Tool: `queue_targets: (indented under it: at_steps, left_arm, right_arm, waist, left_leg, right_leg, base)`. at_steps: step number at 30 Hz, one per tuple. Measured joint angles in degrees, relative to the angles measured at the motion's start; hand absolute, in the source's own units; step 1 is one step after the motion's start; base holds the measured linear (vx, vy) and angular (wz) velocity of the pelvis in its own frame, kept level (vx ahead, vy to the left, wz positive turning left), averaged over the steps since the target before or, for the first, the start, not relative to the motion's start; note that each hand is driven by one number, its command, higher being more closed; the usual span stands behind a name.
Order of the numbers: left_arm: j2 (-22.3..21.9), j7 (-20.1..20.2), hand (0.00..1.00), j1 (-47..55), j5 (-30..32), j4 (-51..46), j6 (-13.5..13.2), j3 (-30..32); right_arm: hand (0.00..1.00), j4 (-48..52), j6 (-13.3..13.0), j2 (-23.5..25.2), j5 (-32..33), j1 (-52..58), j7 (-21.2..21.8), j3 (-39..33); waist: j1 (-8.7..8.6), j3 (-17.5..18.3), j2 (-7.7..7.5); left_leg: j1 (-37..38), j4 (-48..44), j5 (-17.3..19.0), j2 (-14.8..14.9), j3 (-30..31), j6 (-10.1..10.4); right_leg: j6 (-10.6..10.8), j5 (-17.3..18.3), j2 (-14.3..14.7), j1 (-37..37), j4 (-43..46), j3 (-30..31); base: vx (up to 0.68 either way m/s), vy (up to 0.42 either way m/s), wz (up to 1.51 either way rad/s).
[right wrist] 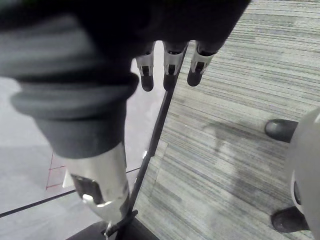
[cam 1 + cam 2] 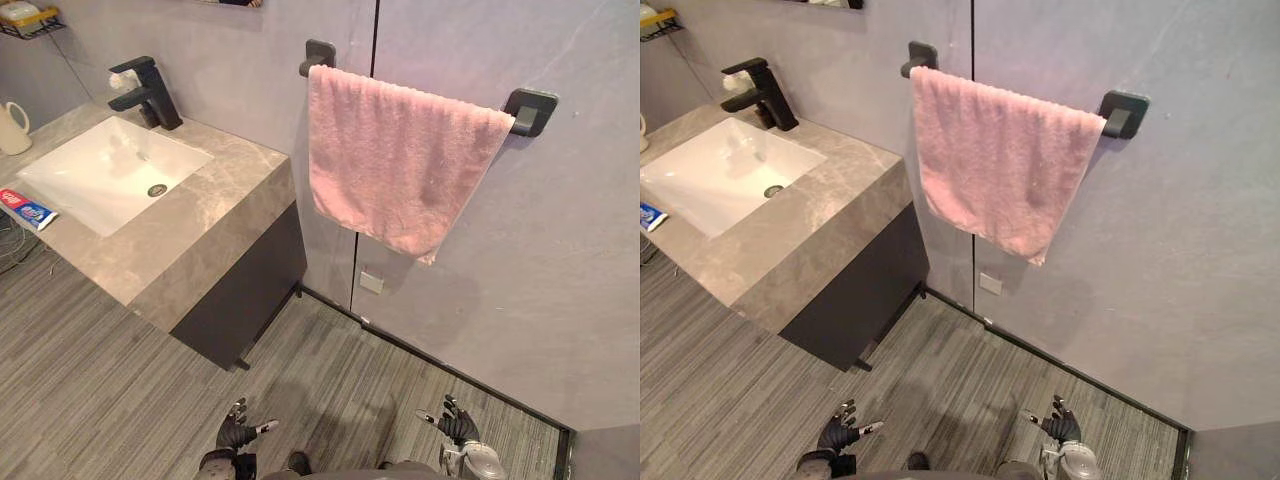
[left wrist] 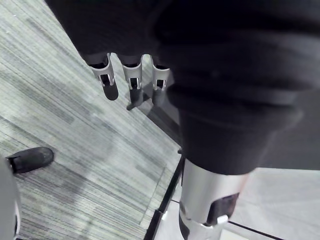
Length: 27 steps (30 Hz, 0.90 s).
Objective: Organize washtable
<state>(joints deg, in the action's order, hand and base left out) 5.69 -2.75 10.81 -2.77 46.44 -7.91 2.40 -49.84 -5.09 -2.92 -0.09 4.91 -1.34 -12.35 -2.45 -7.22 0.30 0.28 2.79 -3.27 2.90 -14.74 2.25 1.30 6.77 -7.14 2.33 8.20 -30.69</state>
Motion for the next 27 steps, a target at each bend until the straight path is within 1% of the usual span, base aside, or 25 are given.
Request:
queue_targets:
  at_steps: [1, 2, 3, 4, 5, 6, 7, 8, 9, 10, 11, 12, 13, 14, 15, 16, 19, 20, 21, 22, 23, 24, 25, 26, 27]
  left_arm:
    - [0.0, 0.0, 0.00, -0.1, -0.1, -0.2, 0.0, 0.0]
    - [-0.2, 0.0, 0.00, -0.6, -0.2, -0.2, 0.0, 0.0]
    - [-0.3, -0.1, 0.00, -0.6, -0.8, -0.2, 0.1, 0.0]
    - [-0.4, -0.2, 0.00, -0.6, -1.1, -0.2, 0.2, 0.0]
    - [-0.5, -0.2, 0.00, -0.4, -1.2, -0.2, 0.3, 0.0]
    - [-0.9, -0.3, 0.00, -0.1, -1.2, -0.2, 0.5, 0.6]
    - [-1.0, -0.4, 0.00, -0.1, -1.2, -0.2, 0.6, 0.6]
    - [-1.3, -0.6, 0.00, -0.4, -1.2, -0.1, 0.6, 0.7]
    - [-1.3, -0.8, 0.00, -1.4, -1.2, 0.2, 0.7, 1.3]
    - [-0.9, -1.1, 0.00, -2.0, -1.2, 0.2, 0.6, 1.8]
    - [-0.7, -1.1, 0.00, -2.2, -1.2, 0.2, 0.7, 1.8]
    - [0.6, -1.1, 0.00, -2.7, -1.1, 0.3, 0.7, 2.2]
    - [0.8, -1.1, 0.00, -2.7, -1.1, 0.4, 0.7, 2.3]
    - [1.4, -1.1, 0.00, -2.4, -1.1, 0.4, 0.7, 2.8]
    - [1.7, -1.1, 0.00, -2.3, -1.1, 0.4, 0.7, 2.9]
    - [1.7, -1.1, 0.00, -1.7, -1.1, 0.6, 0.6, 3.9]
    - [1.6, -1.1, 0.00, -0.9, -1.2, 2.6, 0.7, 5.0]
    - [1.6, -1.1, 0.00, -0.6, -1.2, 2.6, 0.8, 5.0]
    - [1.6, -1.1, 0.00, -0.6, -1.3, 2.4, 0.9, 5.1]
    - [1.6, -1.1, 0.00, -0.6, -1.6, 2.2, 0.9, 5.1]
    - [1.8, -1.1, 0.00, -0.3, -2.1, 1.3, 1.0, 5.4]
    - [2.1, -1.1, 0.00, -0.4, -2.5, 0.4, 1.0, 5.8]
    - [2.3, -1.1, 0.00, -0.4, -2.7, 0.0, 1.0, 6.0]
    - [2.5, -1.1, 0.00, -0.7, -3.0, -0.2, 1.1, 6.3]
    - [2.4, -1.1, 0.00, -0.8, -3.3, -0.4, 1.1, 6.7]
  right_arm:
    - [0.00, -0.7, 0.0, -0.2, 0.0, -0.7, 0.0, 0.0]
    - [0.00, -1.7, 0.0, -0.9, -0.1, -1.6, -0.1, -0.1]
    - [0.00, -2.8, 0.0, -1.4, -0.4, -2.2, -0.3, 0.0]
    - [0.00, -3.2, 0.2, -2.2, -0.6, -2.3, -0.5, 0.0]
    - [0.00, -3.3, 0.3, -2.7, -0.8, -2.2, -0.9, 0.0]
    - [0.00, -4.0, 0.5, -3.7, -1.2, -2.4, -1.2, 0.1]
    - [0.00, -4.5, 0.5, -4.3, -1.3, -2.5, -1.2, 0.1]
    - [0.00, -5.1, 0.6, -5.4, -1.6, -2.9, -1.3, -0.3]
    - [0.00, -5.5, 0.9, -5.7, -1.6, -2.9, -1.4, -1.1]
    - [0.00, -5.3, 1.1, -4.6, -1.6, -2.7, -1.4, -1.3]
    - [0.00, -5.2, 1.1, -3.9, -1.6, -2.6, -1.3, -1.3]
    - [0.00, -5.2, 1.2, -2.5, -1.6, -2.2, -1.2, -1.3]
    - [0.00, -5.3, 1.2, -2.0, -1.6, -2.3, -1.2, -1.3]
    - [0.00, -5.3, 1.2, -1.1, -1.7, -2.9, -1.1, -1.1]
    - [0.00, -5.3, 1.2, -0.8, -1.7, -3.3, -1.1, -1.1]
    - [0.00, -5.3, 1.2, -0.7, -1.9, -4.8, -1.0, -0.7]
    - [0.00, -5.3, 1.2, -1.0, -2.8, -5.9, -1.0, -0.1]
    - [0.00, -5.3, 1.3, -1.4, -2.8, -6.1, -0.9, 0.4]
    - [0.00, -5.3, 1.5, -2.0, -2.8, -5.9, -1.0, 1.4]
    - [0.00, -5.3, 1.6, -2.2, -2.9, -5.7, -0.9, 1.9]
    - [0.00, -4.7, 1.7, -2.4, -2.9, -5.2, -0.9, 3.4]
    - [0.00, -3.1, 1.8, -2.1, -2.9, -3.9, -0.7, 4.5]
    - [0.00, -2.4, 1.7, -2.0, -2.9, -3.2, -0.6, 4.7]
    - [0.00, -1.5, 1.7, -2.0, -2.9, -2.4, -0.3, 5.9]
    - [0.00, -0.9, 1.7, -2.0, -2.9, -2.1, 0.4, 6.8]
  waist:
    - [-0.05, -0.2, -0.15]
    - [-0.16, -0.7, -0.39]
    - [-0.26, -1.7, -0.83]
    - [-0.33, -1.8, -1.04]
    - [-0.52, -2.1, -1.28]
    - [-1.39, -2.2, -1.60]
    - [-1.56, -2.1, -1.24]
    - [-1.95, -1.6, 0.38]
    - [-1.93, -1.9, 0.24]
    - [-1.58, -1.8, -0.19]
    - [-1.65, -1.8, -0.37]
    - [-1.47, -1.4, -1.05]
    - [-1.10, -1.3, -1.18]
    - [-0.19, -1.3, -1.40]
    - [0.20, -1.2, -1.41]
    - [0.42, -1.6, -0.87]
    - [0.70, -2.0, -0.44]
    - [1.13, -2.4, 0.25]
    - [1.57, -2.9, -0.06]
    - [1.86, -3.2, -0.04]
    - [1.67, -3.8, -0.63]
    - [0.79, -4.4, -1.57]
    - [0.03, -4.7, -2.14]
    - [-0.20, -5.9, -3.01]
    - [0.65, -6.8, -3.08]
  left_leg:
    - [-1.8, -1.1, -0.1, 0.0, -0.1, 0.2]
    - [-4.6, -3.7, 1.0, 0.7, -4.2, -0.1]
    - [-5.3, -6.5, 2.3, 2.7, -13.3, -2.0]
    - [-5.3, -7.9, 2.8, 3.7, -17.3, -2.8]
    - [-4.6, -9.7, 3.2, 5.5, -22.8, -3.3]
    - [-2.5, -11.3, 3.3, 8.8, -31.5, -3.3]
    - [-1.7, -11.3, 3.3, 10.1, -34.2, -3.3]
    - [-0.7, -9.8, 3.2, 11.2, -37.3, -0.4]
    - [-0.7, -8.1, 2.4, 8.6, -35.9, -1.5]
    - [-0.6, -5.4, 1.9, 5.5, -33.0, -2.4]
    - [-0.6, -4.5, 1.6, 4.3, -31.7, -2.7]
    - [-0.6, -3.8, 1.7, 2.2, -29.3, -3.0]
    - [-0.6, -3.9, 1.9, 1.6, -28.8, -3.3]
    - [-1.3, -5.7, 3.0, 1.1, -27.9, -4.7]
    - [-2.1, -7.4, 3.8, 1.3, -27.6, -4.9]
    - [-4.7, -12.4, 6.8, 2.3, -26.6, -5.6]
    - [-8.6, -20.4, 11.9, 4.2, -24.3, -6.3]
    - [-10.2, -23.7, 14.7, 4.6, -23.1, -6.2]
    - [-11.8, -25.7, 16.8, 3.8, -21.7, -6.4]
    - [-12.2, -25.7, 17.3, 3.2, -21.0, -6.8]
    - [-12.8, -24.7, 17.4, 0.6, -18.1, -7.2]
    - [-12.6, -23.6, 17.6, -2.6, -13.6, -7.5]
    - [-12.5, -23.4, 18.0, -4.3, -11.6, -8.1]
    - [-11.3, -23.3, 18.6, -6.2, -9.6, -9.5]
    - [-9.8, -23.2, 18.7, -7.2, -8.8, -9.6]
  right_leg:
    - [-0.1, -0.1, -0.6, -0.7, 0.3, -1.5]
    - [-0.3, -0.2, -2.0, -1.8, 0.8, -4.7]
    - [-0.2, -0.5, -3.5, -1.6, 1.4, -7.4]
    - [-0.1, -0.6, -4.5, -1.4, 1.9, -8.7]
    - [0.4, -0.8, -6.0, -0.8, 2.4, -10.7]
    - [1.5, -1.5, -8.3, 0.2, 2.7, -14.0]
    - [2.1, -1.9, -9.0, 0.6, 2.7, -15.3]
    - [3.8, -2.8, -9.9, 1.2, 2.7, -17.6]
    - [4.2, -3.8, -10.9, 2.1, 2.3, -18.6]
    - [4.8, -4.8, -11.1, 3.6, -0.2, -19.9]
    - [5.2, -5.1, -11.2, 4.1, -1.3, -20.2]
    - [5.1, -5.9, -11.9, 5.7, -2.4, -20.2]
    - [5.4, -6.3, -12.3, 6.1, -2.4, -20.2]
    - [6.2, -6.8, -13.2, 6.6, -2.4, -20.5]
    - [6.8, -7.2, -13.5, 6.6, -2.4, -20.5]
    - [7.9, -7.9, -13.9, 6.4, -2.3, -21.1]
    - [8.4, -8.0, -14.3, 6.4, -0.9, -21.8]
    - [9.0, -6.5, -15.8, 5.9, 2.3, -22.0]
    - [7.0, -3.4, -18.6, 4.7, 7.5, -21.8]
    - [3.0, -1.0, -20.0, 3.6, 10.5, -20.5]
    - [-6.1, 5.8, -20.1, -0.1, 15.0, -13.1]
    - [-9.7, 11.8, -17.7, -3.5, 17.4, -2.8]
    - [-9.8, 14.0, -16.3, -4.2, 18.9, 2.1]
    - [-6.7, 16.0, -14.7, -5.9, 23.3, 8.4]
    - [-3.5, 16.6, -13.0, -8.8, 27.3, 10.3]
  base:
    - [-0.21, 0.026, 1.08]
    - [-0.17, 0.079, 1.25]
    - [-0.15, 0.104, 1.31]
    - [-0.03, 0.147, 1.16]
    - [0.03, 0.183, 1.30]
    - [0.05, 0.276, 1.28]
    - [0.02, 0.270, 1.39]
    - [-0.01, 0.312, 1.05]
    - [-0.06, 0.326, 1.18]
    - [-0.08, 0.326, 0.99]
    - [-0.13, 0.331, 1.23]
    - [-0.10, 0.242, 0.97]
    - [-0.08, 0.242, 0.83]
    - [-0.01, 0.125, 0.31]
    - [-0.01, 0.133, 0.34]
    - [-0.02, 0.084, 0.24]
    - [-0.01, 0.100, 0.25]
    - [-0.02, 0.168, 0.39]
    - [-0.05, 0.193, 0.43]
    - [-0.09, 0.224, 0.64]
    - [-0.05, 0.245, 1.02]
    - [0.01, 0.228, 1.34]
    - [0.14, 0.161, 1.66]
    - [0.22, 0.088, 1.26]
    - [0.26, 0.106, 0.96]
